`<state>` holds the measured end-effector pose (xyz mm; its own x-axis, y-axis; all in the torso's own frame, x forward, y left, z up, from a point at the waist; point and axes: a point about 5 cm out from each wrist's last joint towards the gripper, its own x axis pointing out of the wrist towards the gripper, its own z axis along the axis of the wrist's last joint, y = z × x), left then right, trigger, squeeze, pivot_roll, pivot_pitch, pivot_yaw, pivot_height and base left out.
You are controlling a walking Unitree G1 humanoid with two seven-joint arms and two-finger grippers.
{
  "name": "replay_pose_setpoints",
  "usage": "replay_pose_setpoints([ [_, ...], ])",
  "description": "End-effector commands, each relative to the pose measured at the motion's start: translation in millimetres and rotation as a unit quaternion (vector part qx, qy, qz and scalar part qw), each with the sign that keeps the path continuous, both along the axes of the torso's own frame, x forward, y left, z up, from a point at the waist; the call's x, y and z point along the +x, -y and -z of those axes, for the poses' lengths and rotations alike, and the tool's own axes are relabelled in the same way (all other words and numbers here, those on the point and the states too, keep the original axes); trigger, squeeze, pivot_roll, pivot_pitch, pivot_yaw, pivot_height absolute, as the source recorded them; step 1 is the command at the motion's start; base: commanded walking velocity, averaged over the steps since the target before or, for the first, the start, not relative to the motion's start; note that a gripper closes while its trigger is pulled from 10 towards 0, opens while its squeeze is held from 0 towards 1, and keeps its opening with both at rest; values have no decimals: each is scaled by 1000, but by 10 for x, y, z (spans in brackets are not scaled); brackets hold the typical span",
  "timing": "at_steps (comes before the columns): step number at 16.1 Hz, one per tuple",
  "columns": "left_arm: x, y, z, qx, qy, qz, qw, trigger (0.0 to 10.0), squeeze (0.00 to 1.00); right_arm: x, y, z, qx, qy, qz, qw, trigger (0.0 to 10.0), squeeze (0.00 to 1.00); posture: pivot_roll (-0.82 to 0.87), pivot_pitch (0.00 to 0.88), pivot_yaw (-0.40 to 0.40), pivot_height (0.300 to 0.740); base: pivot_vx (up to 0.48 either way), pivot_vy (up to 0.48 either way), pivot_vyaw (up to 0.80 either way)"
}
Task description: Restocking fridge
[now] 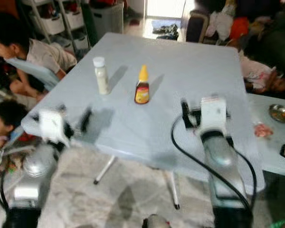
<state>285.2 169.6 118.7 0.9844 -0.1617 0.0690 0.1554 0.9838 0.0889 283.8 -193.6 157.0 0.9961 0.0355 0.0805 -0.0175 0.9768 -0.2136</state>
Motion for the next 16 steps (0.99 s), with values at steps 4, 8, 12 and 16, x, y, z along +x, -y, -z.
replay_pose_setpoints([
  [4, -10, -6, 60, -4, -7, 5, 1000, 10000, 0, -20, -24, 36, 33, -17, -24, 999, 10000, 0, -49, 0, -11, 716, 0, 0, 0],
  [8, -21, 24, 85, -4, -9, 12, 1000, 10000, 0, -34, -18, 61, 45, -19, -20, 999, 10000, 0, -53, 0, -5, 716, 324, 0, 0],
  [12, -7, 42, 87, -17, -13, 13, 1000, 10000, 0, -43, -77, 52, 53, -14, -46, 997, 10000, 0, -51, 0, -5, 716, 430, 68, 0],
  [16, -1, 46, 93, -20, -16, 14, 1000, 10000, 0, -64, -103, 41, 41, -5, -51, 998, 10000, 0, -52, 0, -5, 716, 316, 360, 248],
])
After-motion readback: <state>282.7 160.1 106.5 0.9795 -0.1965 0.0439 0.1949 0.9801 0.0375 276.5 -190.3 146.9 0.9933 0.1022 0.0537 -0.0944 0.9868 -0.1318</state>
